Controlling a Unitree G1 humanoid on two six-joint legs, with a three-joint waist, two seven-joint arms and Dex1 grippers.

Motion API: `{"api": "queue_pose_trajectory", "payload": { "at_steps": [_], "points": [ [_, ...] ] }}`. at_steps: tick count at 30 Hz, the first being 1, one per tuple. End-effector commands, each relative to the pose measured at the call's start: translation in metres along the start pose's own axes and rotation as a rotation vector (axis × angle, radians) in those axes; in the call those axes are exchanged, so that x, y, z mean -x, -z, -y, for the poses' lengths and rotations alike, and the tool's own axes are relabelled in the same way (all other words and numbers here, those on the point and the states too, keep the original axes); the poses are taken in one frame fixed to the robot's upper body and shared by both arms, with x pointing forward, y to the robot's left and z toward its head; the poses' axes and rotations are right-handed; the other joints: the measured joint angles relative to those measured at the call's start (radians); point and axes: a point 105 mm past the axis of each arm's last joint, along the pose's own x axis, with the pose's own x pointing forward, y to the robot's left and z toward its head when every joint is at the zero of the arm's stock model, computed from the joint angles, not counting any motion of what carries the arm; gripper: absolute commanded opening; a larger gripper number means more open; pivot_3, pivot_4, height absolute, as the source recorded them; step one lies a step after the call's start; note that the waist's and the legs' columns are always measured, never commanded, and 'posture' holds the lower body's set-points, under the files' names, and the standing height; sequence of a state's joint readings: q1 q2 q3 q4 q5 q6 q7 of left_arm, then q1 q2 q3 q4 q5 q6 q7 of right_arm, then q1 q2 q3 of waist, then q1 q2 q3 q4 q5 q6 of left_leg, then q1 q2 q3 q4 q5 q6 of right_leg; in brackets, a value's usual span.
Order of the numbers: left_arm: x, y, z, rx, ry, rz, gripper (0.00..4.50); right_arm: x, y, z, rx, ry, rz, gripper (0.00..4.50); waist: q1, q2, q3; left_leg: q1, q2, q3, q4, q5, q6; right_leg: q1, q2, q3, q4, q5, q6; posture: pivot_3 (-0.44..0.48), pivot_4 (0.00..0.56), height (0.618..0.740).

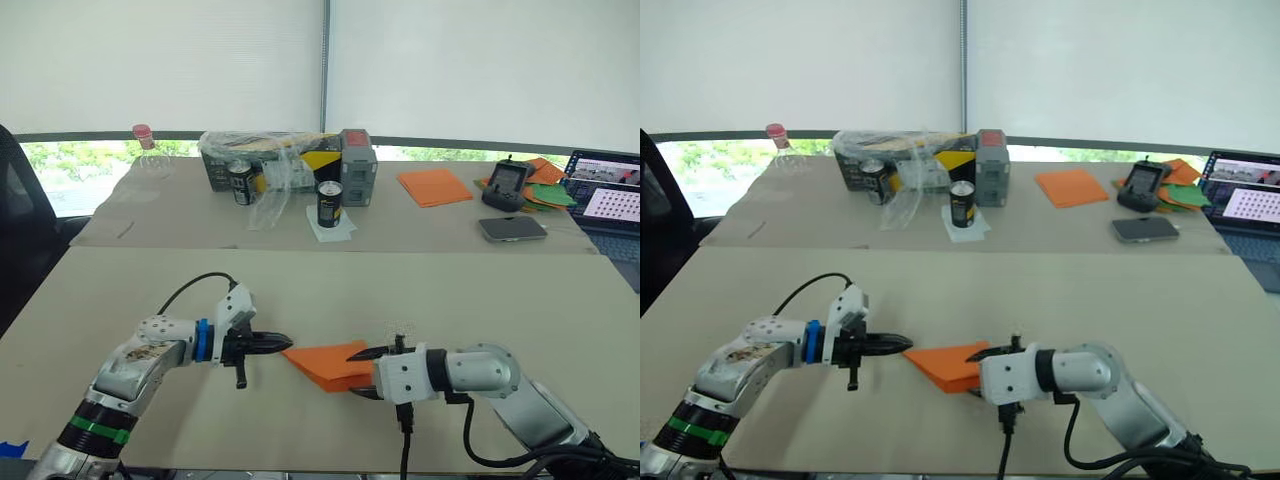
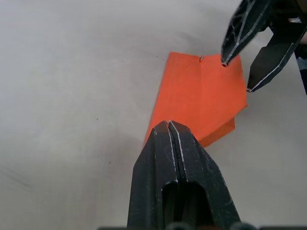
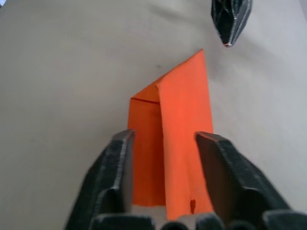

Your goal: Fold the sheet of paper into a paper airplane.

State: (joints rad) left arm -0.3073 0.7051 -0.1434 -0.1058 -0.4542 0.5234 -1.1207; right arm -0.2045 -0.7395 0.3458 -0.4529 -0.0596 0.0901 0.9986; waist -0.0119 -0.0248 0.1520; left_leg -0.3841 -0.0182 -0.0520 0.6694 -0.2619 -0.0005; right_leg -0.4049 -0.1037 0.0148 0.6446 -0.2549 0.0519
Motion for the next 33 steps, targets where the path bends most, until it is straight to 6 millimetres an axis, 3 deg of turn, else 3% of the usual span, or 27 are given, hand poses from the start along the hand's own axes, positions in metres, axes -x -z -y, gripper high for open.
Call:
{"api": "queue_pose_trajectory", "payload": {
  "at_steps": [1, 4, 7, 13, 18, 24, 28, 33],
  "points": [
    [-0.003, -0.010, 0.001, -0.060, 0.028, 0.026, 0.00, 0.020, -0.015, 0.001, -0.072, -0.007, 0.016, 3.60, 0.003, 0.000, 0.000, 0.000, 0.000, 0.000, 0.000, 0.000, 0.000, 0.000, 0.000, 0.000, 0.000, 0.000, 0.000, 0.000, 0.150, 0.740],
    [-0.008, -0.011, 0.002, -0.078, 0.053, 0.035, 0.00, 0.036, -0.020, -0.007, -0.151, -0.043, -0.007, 3.60, 0.004, 0.000, 0.000, -0.001, 0.000, 0.000, 0.002, 0.000, 0.001, 0.000, 0.000, 0.000, -0.001, 0.000, 0.000, 0.000, 0.150, 0.740],
    [-0.015, -0.008, 0.000, -0.093, 0.049, 0.027, 0.00, 0.046, -0.021, -0.003, -0.189, 0.002, -0.027, 3.60, 0.004, 0.000, 0.000, -0.002, 0.000, 0.000, 0.006, -0.001, 0.002, 0.001, 0.000, 0.000, 0.000, 0.000, 0.000, 0.000, 0.150, 0.740],
    [-0.037, 0.004, 0.001, -0.136, 0.071, -0.012, 0.00, 0.052, -0.020, 0.007, -0.265, 0.083, -0.012, 3.60, 0.002, 0.000, 0.000, -0.001, 0.000, 0.000, 0.008, -0.001, 0.002, 0.002, 0.000, 0.000, 0.001, 0.000, 0.001, 0.000, 0.150, 0.740],
    [-0.044, 0.013, 0.001, -0.164, 0.097, -0.055, 0.00, 0.051, -0.021, 0.011, -0.320, 0.108, 0.015, 2.12, 0.001, 0.000, 0.000, -0.002, 0.000, 0.000, 0.008, -0.002, 0.003, 0.001, 0.000, 0.000, 0.001, 0.000, 0.001, 0.000, 0.150, 0.740],
    [-0.047, 0.032, -0.002, -0.217, 0.087, -0.146, 0.00, 0.044, -0.016, -0.008, -0.435, 0.036, 0.027, 0.01, 0.006, 0.000, 0.000, -0.002, 0.000, 0.000, 0.009, -0.002, 0.003, 0.002, 0.000, 0.000, 0.001, 0.000, 0.001, 0.000, 0.150, 0.740],
    [-0.044, 0.043, -0.002, -0.223, 0.081, -0.182, 0.00, 0.029, 0.002, -0.022, -0.501, 0.016, -0.020, 0.01, 0.005, 0.000, 0.000, 0.001, 0.000, 0.000, 0.009, -0.002, 0.003, 0.005, 0.000, 0.000, 0.001, -0.001, 0.001, 0.000, 0.150, 0.740],
    [-0.041, 0.046, -0.003, -0.228, 0.079, -0.195, 0.00, 0.017, 0.007, -0.027, -0.496, 0.016, -0.010, 0.01, 0.000, 0.000, 0.000, 0.003, 0.000, 0.000, 0.008, -0.002, 0.004, 0.007, 0.000, 0.000, 0.001, -0.001, 0.002, 0.000, 0.150, 0.740]
  ]
}}
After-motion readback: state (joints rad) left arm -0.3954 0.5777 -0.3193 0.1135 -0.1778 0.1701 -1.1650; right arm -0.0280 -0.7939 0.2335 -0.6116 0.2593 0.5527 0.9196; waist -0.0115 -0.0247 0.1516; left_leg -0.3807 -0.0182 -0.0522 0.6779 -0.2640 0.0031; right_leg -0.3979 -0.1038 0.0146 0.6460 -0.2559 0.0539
